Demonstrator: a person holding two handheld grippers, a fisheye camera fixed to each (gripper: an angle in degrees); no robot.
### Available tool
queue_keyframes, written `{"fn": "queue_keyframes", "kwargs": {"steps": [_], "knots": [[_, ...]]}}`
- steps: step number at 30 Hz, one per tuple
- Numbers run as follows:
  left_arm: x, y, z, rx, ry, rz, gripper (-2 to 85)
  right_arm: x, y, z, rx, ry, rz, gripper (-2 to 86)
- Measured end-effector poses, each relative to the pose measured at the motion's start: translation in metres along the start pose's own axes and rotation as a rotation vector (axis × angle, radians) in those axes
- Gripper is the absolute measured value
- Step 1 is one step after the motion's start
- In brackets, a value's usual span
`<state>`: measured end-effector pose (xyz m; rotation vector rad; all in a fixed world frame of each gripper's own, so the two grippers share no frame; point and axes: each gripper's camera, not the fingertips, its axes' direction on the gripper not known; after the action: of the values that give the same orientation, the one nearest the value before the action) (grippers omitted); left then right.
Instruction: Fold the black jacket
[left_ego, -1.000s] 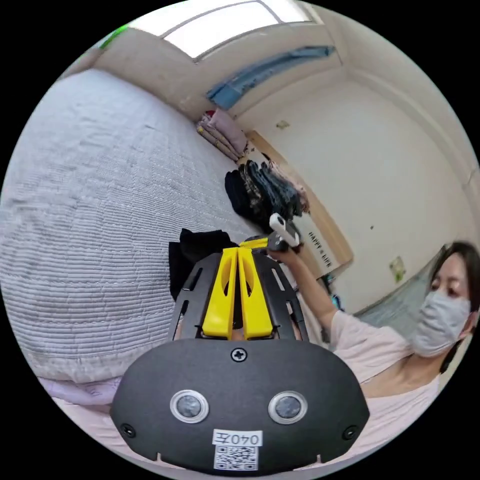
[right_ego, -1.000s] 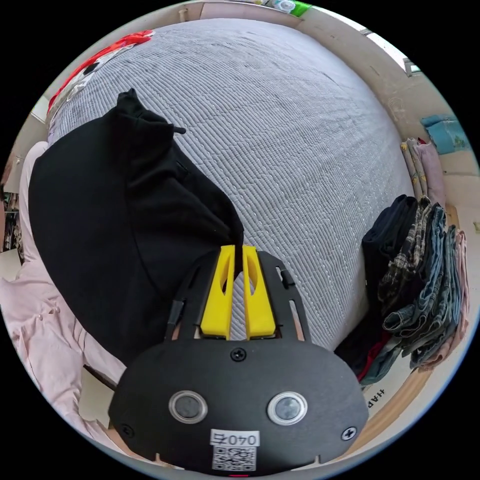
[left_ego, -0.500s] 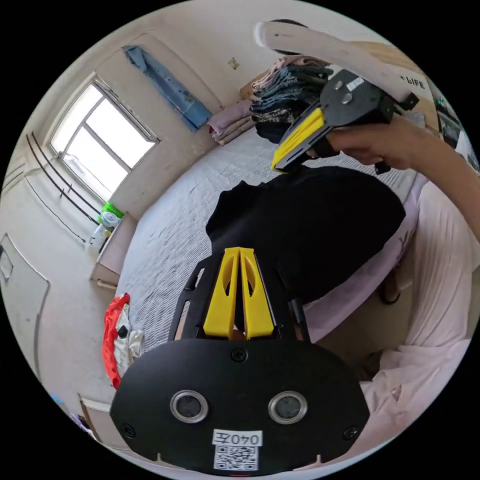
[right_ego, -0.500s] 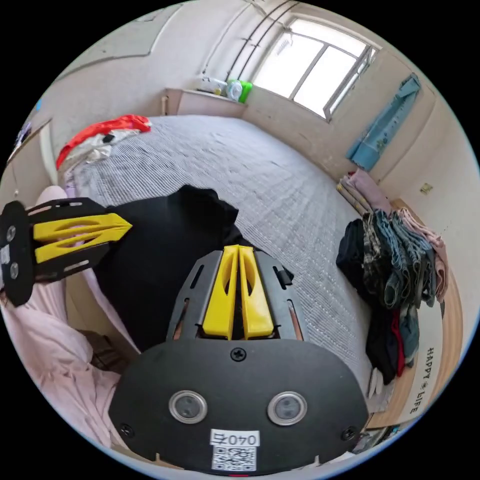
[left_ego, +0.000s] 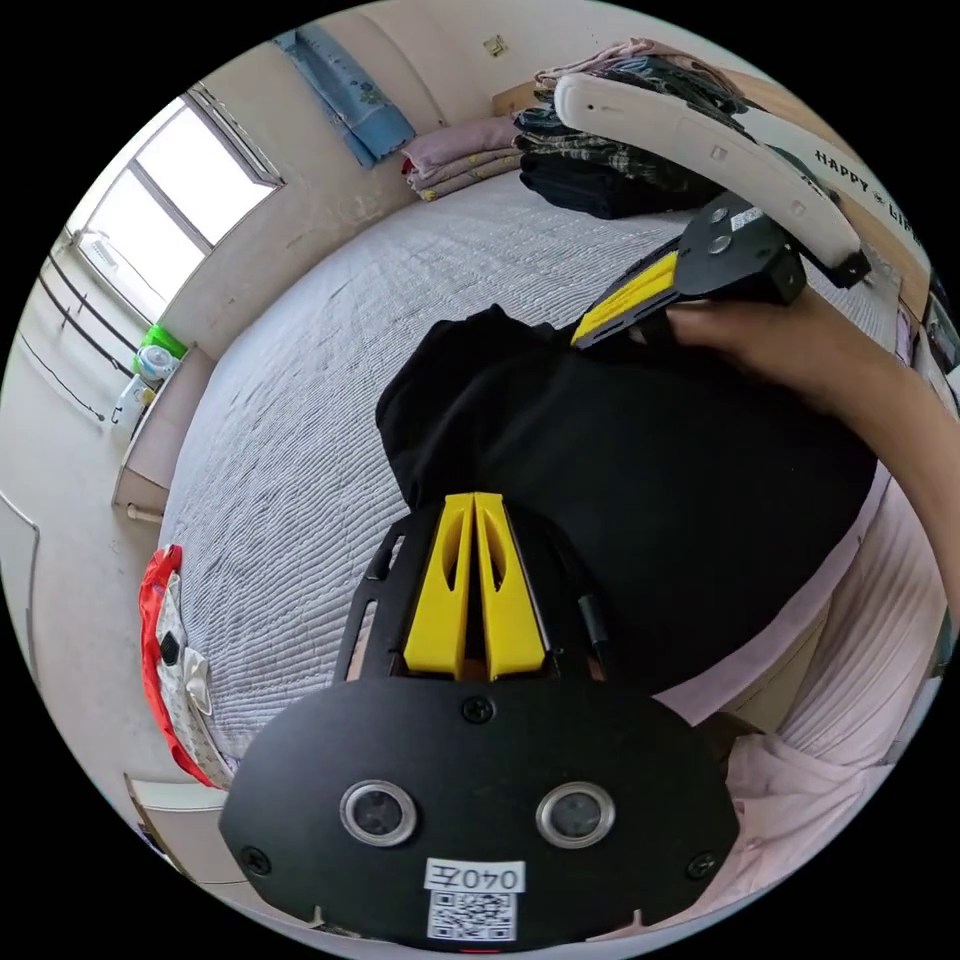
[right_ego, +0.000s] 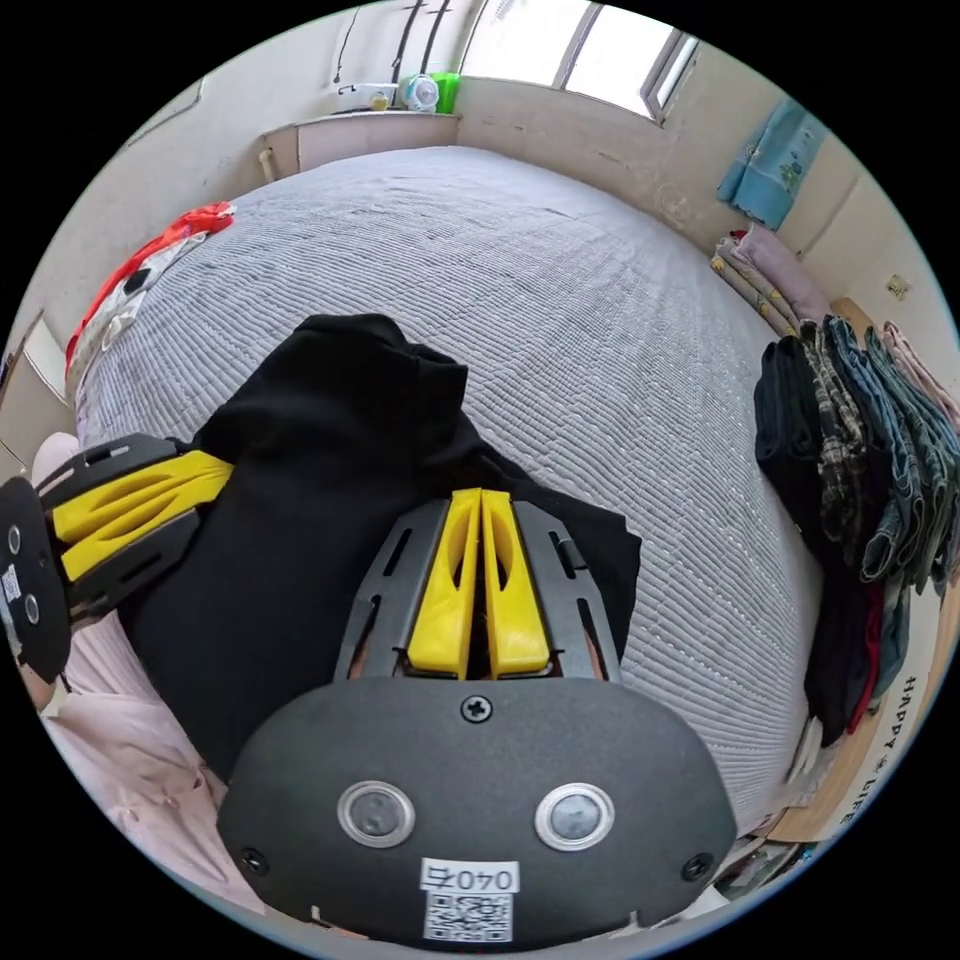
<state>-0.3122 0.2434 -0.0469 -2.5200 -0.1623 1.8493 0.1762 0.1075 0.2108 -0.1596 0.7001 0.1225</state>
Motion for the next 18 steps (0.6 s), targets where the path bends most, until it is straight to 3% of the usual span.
{"fn": "queue_keyframes", "kwargs": {"steps": [3, 5, 9, 12, 14, 18], "knots": [[0.018, 0.026, -0.047, 0.130, -0.099, 0.003, -0.9, 0.012, 0.006, -0.036, 0.041, -0.026, -0.004, -1.0], [0.028, 0.044, -0.078, 0.193, -0.147, 0.019, -0.9, 0.017, 0.018, -0.087, 0.235, -0.042, 0.001, -1.0], [0.057, 0.048, -0.108, 0.237, -0.256, 0.082, -0.9, 0.003, -0.001, -0.106, 0.267, -0.214, -0.109, -1.0], [0.073, 0.031, -0.083, 0.105, -0.350, 0.135, -1.1, -0.023, -0.028, -0.081, 0.205, -0.197, -0.189, -1.0], [0.079, 0.028, -0.063, -0.009, -0.309, 0.156, -1.0, -0.040, -0.048, -0.051, 0.132, -0.212, -0.228, -1.0], [0.109, 0.043, -0.052, -0.068, -0.344, 0.249, -0.9, -0.053, -0.072, -0.001, -0.069, -0.226, -0.243, -1.0]]}}
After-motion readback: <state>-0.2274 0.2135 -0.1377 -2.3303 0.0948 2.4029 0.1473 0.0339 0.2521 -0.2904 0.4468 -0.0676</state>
